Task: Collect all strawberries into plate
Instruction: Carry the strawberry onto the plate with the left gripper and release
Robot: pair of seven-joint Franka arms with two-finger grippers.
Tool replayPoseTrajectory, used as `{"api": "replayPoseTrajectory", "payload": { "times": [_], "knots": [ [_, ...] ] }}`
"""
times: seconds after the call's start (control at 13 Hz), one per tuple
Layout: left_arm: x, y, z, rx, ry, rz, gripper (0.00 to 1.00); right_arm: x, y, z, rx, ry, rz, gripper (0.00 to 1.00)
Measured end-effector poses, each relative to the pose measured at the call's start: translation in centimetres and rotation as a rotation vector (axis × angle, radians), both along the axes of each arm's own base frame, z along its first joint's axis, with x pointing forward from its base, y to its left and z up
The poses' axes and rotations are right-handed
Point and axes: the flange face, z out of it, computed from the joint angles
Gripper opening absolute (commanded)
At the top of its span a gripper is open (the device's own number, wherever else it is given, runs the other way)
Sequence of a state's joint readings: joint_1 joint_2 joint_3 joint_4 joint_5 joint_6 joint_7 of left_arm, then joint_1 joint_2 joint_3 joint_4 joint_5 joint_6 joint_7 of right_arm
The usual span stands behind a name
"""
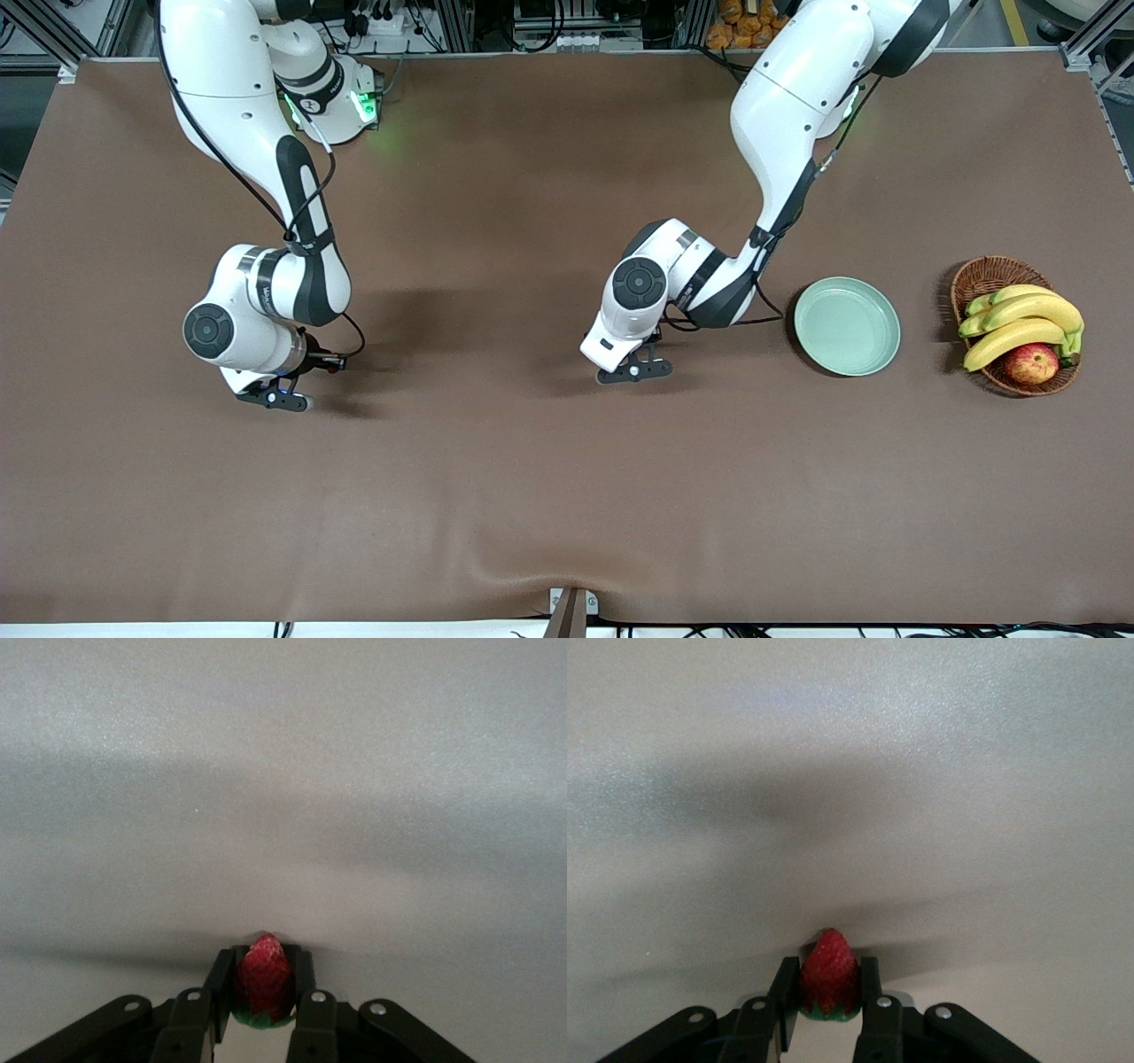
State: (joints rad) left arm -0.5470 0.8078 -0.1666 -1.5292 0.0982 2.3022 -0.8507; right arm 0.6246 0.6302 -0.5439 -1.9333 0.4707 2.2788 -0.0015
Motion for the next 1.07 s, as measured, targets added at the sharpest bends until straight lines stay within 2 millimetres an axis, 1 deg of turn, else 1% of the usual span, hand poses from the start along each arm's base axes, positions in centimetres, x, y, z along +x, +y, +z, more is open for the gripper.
{"api": "replayPoseTrajectory", "payload": {
  "times": [0.15,0.23,0.31,0.46,0.61,0.69,0.77,0.84,1.0,1.07],
  "knots": [
    [0.6,0.5,0.2,0.000,-0.006,0.012,0.00,0.0,0.0,0.0,0.001,0.000,-0.001,0.00],
    [1.4,1.2,0.7,0.002,-0.010,0.028,0.00,0.0,0.0,0.0,0.002,-0.001,-0.002,0.00],
    [2.5,3.0,1.8,0.019,0.003,0.054,0.00,0.2,0.1,0.2,0.006,-0.003,-0.003,0.00],
    [4.9,8.3,5.4,0.084,0.065,0.126,0.00,0.7,0.5,1.0,0.027,0.010,-0.007,0.00],
    [6.4,14.2,9.3,0.147,0.137,0.198,0.00,1.8,0.6,3.0,0.051,0.018,-0.010,0.00],
    [6.9,16.7,10.5,0.162,0.155,0.224,0.00,2.3,0.5,3.9,0.061,0.008,-0.020,0.00],
    [7.3,19.5,11.1,0.173,0.164,0.227,0.00,2.8,0.6,4.8,0.077,-0.004,-0.043,0.00],
    [7.7,22.2,11.2,0.179,0.170,0.211,0.00,3.4,1.1,5.6,0.098,-0.012,-0.073,0.00],
    [8.4,27.9,10.9,0.172,0.197,0.167,0.00,4.7,3.2,7.8,0.144,-0.014,-0.142,0.00],
    [8.5,30.5,10.4,0.161,0.207,0.150,0.00,5.4,4.7,9.2,0.167,-0.015,-0.178,0.00]
  ]
}}
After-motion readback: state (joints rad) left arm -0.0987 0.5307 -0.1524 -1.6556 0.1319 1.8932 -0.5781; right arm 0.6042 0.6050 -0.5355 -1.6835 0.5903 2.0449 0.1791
